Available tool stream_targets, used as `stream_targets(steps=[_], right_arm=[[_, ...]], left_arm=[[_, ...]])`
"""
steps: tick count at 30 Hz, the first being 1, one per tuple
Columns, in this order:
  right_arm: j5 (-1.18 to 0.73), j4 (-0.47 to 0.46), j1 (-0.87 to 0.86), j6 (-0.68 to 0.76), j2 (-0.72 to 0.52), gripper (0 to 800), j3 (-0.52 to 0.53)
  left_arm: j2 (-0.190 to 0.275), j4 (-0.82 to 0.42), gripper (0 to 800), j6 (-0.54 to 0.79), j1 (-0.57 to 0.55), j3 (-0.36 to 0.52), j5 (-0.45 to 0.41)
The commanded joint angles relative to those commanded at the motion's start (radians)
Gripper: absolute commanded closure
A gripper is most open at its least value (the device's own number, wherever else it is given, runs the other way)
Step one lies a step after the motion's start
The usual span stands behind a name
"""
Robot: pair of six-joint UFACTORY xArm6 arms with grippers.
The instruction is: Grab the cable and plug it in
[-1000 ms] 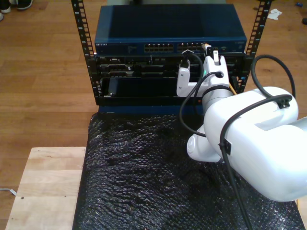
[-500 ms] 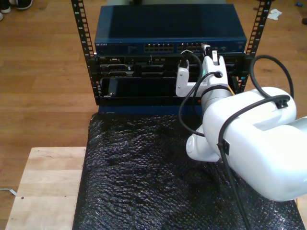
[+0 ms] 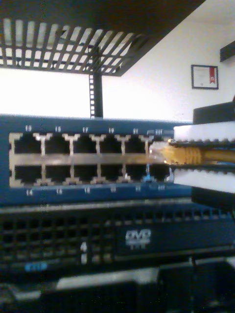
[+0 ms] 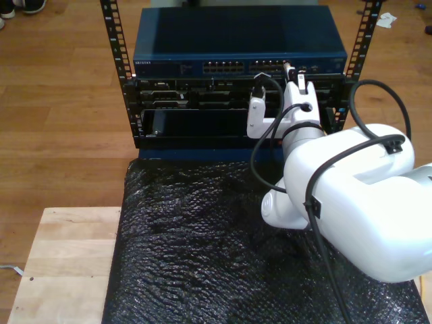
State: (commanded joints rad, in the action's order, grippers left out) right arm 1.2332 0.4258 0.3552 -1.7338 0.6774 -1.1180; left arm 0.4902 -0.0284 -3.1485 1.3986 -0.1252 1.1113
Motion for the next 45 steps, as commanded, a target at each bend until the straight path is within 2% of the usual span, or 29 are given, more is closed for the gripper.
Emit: stream_targets(steps=[45], right_arm=[[-0.038, 0.0, 0.011, -0.003, 0.005, 800, -0.023]], left_arm=[[0.0, 0.0, 0, 0.002, 0.0, 0.0, 0.0]])
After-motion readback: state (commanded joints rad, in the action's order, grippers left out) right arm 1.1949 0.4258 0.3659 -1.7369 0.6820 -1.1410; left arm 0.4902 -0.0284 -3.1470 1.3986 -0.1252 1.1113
